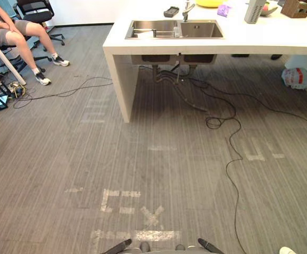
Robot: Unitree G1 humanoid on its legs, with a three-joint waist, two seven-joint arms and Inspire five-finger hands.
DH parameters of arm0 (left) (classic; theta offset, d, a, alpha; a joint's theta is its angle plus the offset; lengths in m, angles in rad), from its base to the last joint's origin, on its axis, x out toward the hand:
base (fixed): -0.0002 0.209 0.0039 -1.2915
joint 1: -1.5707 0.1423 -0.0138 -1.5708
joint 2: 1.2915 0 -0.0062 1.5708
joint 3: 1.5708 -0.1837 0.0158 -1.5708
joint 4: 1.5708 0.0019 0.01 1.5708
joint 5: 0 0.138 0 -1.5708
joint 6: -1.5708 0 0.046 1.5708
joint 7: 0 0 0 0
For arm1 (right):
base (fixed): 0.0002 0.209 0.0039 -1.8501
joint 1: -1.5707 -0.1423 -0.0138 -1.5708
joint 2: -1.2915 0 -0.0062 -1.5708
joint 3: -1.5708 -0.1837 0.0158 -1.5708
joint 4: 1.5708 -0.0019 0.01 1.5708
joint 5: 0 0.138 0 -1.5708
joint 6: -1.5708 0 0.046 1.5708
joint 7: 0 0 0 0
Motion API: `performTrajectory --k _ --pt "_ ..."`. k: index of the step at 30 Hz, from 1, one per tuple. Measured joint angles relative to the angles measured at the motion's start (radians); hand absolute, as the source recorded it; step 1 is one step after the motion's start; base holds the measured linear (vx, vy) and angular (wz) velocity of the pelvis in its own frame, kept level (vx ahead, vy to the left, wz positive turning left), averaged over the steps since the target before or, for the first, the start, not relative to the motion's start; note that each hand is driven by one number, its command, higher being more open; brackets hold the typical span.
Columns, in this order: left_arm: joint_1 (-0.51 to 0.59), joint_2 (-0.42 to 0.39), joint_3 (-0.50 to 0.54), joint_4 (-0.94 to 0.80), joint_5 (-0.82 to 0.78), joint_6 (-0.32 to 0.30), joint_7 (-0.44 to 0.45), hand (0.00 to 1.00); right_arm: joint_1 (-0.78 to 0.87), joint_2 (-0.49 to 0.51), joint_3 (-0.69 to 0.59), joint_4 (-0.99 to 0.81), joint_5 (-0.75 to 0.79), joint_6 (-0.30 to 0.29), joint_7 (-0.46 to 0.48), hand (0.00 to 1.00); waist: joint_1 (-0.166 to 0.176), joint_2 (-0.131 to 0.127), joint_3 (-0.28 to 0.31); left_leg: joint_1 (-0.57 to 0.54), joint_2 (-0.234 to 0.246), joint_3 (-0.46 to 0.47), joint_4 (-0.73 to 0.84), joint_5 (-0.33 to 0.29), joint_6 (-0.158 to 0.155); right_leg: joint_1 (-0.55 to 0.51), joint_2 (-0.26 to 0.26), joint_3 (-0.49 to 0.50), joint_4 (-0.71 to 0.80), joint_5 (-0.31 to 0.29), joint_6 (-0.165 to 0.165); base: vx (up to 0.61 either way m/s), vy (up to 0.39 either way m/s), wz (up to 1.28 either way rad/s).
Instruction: Walk over to the sink, pick up the cup, carry it to the dishwasher, place the cup inside the dishwasher, then close the dishwasher door
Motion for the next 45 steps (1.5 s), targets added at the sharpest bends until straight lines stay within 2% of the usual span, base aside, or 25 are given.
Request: performTrajectory --k 1,3,6,11,13,17,19,22,26,28,33,39,41,43,45 --pt "-0.003 -0.003 -0.010 -0.032 -0.019 -0.031 0.009 1.00 -0.019 0.003 0.024 -0.039 0.000 -0.013 -0.012 1.00 -0.002 0.001 0.001 0.001 0.000 0.002 -0.005 0.002 -0.002 0.002 0.000 -0.004 -0.008 0.005 0.005 0.00 0.000 0.00" --pt "-0.005 -0.008 -0.017 -0.080 -0.054 -0.048 0.010 1.00 -0.040 0.007 0.049 -0.102 0.000 -0.025 -0.032 1.00 -0.005 0.001 0.004 0.001 -0.002 0.000 -0.011 0.004 -0.005 0.004 -0.002 -0.009 -0.014 0.007 0.007 0.01 0.003 0.04" --pt "-0.009 -0.040 -0.052 -0.204 -0.097 -0.104 0.011 1.00 -0.077 0.007 0.089 -0.255 0.001 -0.042 -0.075 1.00 -0.003 -0.002 0.014 0.001 -0.008 -0.002 -0.013 0.005 -0.006 0.014 -0.007 -0.026 -0.031 0.017 0.021 0.01 0.014 0.07" --pt "-0.014 -0.047 -0.080 -0.341 -0.117 -0.182 0.017 1.00 -0.087 0.010 0.117 -0.455 -0.018 -0.060 -0.107 1.00 -0.005 -0.004 0.021 0.004 -0.010 0.002 -0.020 0.006 -0.005 0.015 -0.009 -0.032 -0.032 0.017 0.021 0.00 0.003 0.01" --pt "-0.008 -0.046 -0.073 -0.406 -0.117 -0.243 0.046 1.00 -0.075 0.010 0.114 -0.505 -0.060 -0.078 -0.110 1.00 -0.006 -0.002 0.022 0.008 -0.009 0.004 -0.021 0.006 -0.005 0.019 -0.009 -0.032 -0.033 0.017 0.021 0.00 0.000 0.00" --pt "0.006 -0.047 -0.052 -0.497 -0.083 -0.308 0.110 1.00 -0.032 0.017 0.109 -0.572 -0.124 -0.116 -0.112 1.00 -0.009 -0.001 0.023 0.013 -0.009 0.006 -0.021 0.006 -0.005 0.023 -0.009 -0.030 -0.032 0.017 0.021 0.00 -0.003 -0.01" --pt "0.011 -0.047 -0.036 -0.522 -0.013 -0.337 0.151 1.00 -0.013 0.021 0.105 -0.587 -0.159 -0.140 -0.114 1.00 -0.013 -0.001 0.023 0.021 -0.009 0.010 -0.021 0.006 -0.005 0.030 -0.009 -0.026 -0.030 0.017 0.021 0.00 0.000 0.00" --pt "0.023 -0.048 -0.039 -0.538 0.123 -0.338 0.200 1.00 0.011 0.026 0.097 -0.597 -0.158 -0.154 -0.112 1.00 -0.017 0.000 0.024 0.024 -0.009 0.018 -0.021 0.006 -0.005 0.030 -0.010 -0.022 -0.026 0.017 0.021 -0.04 -0.005 -0.02" --pt "0.051 -0.055 -0.046 -0.536 0.217 -0.333 0.247 1.00 0.048 0.037 0.095 -0.594 -0.156 -0.154 -0.104 1.00 -0.021 0.001 0.024 0.023 -0.009 0.032 -0.021 0.006 -0.002 0.024 -0.010 -0.014 -0.020 0.016 0.020 -0.07 -0.005 -0.06" --pt "0.062 -0.056 -0.047 -0.524 0.270 -0.313 0.254 1.00 0.077 0.043 0.095 -0.588 -0.156 -0.159 -0.099 1.00 -0.022 0.004 0.026 0.022 -0.009 0.041 -0.031 0.017 0.014 0.010 -0.010 -0.006 -0.009 0.015 0.019 -0.07 -0.007 -0.09" --pt "0.066 -0.058 -0.074 -0.391 0.289 -0.272 0.222 1.00 0.082 0.043 0.088 -0.461 -0.103 -0.164 -0.061 1.00 -0.027 0.004 0.026 0.035 -0.009 0.059 -0.062 0.035 0.042 -0.001 -0.007 0.007 0.000 0.020 0.011 -0.06 -0.004 -0.10" --pt "0.077 -0.065 -0.077 -0.207 0.285 -0.224 0.151 1.00 0.080 0.068 0.044 -0.268 -0.054 -0.163 -0.022 1.00 -0.018 0.003 0.026 0.043 -0.008 0.078 -0.066 0.032 0.042 -0.009 -0.008 0.022 0.016 0.015 0.012 -0.02 -0.008 -0.09" --pt "0.069 -0.061 -0.075 -0.202 0.276 -0.223 0.142 1.00 0.079 0.070 0.026 -0.227 0.029 -0.151 -0.010 1.00 -0.008 -0.001 0.029 0.039 -0.009 0.104 -0.061 0.023 0.052 -0.050 -0.026 0.013 0.104 -0.034 0.025 -0.03 -0.003 0.01" --pt "0.061 -0.058 -0.076 -0.202 0.275 -0.223 0.134 1.00 0.074 0.065 0.027 -0.222 0.043 -0.152 -0.006 1.00 -0.008 -0.017 0.037 0.037 -0.026 0.117 -0.049 0.012 0.068 -0.100 -0.070 -0.014 0.224 -0.092 0.065 -0.02 0.029 0.11" --pt "0.051 -0.060 -0.078 -0.202 0.267 -0.223 0.134 1.00 0.041 0.055 0.029 -0.222 0.044 -0.152 -0.007 1.00 -0.004 -0.016 0.041 0.033 -0.037 0.133 -0.048 -0.002 0.086 -0.155 -0.109 -0.048 0.335 -0.105 0.086 -0.02 0.059 -0.11"
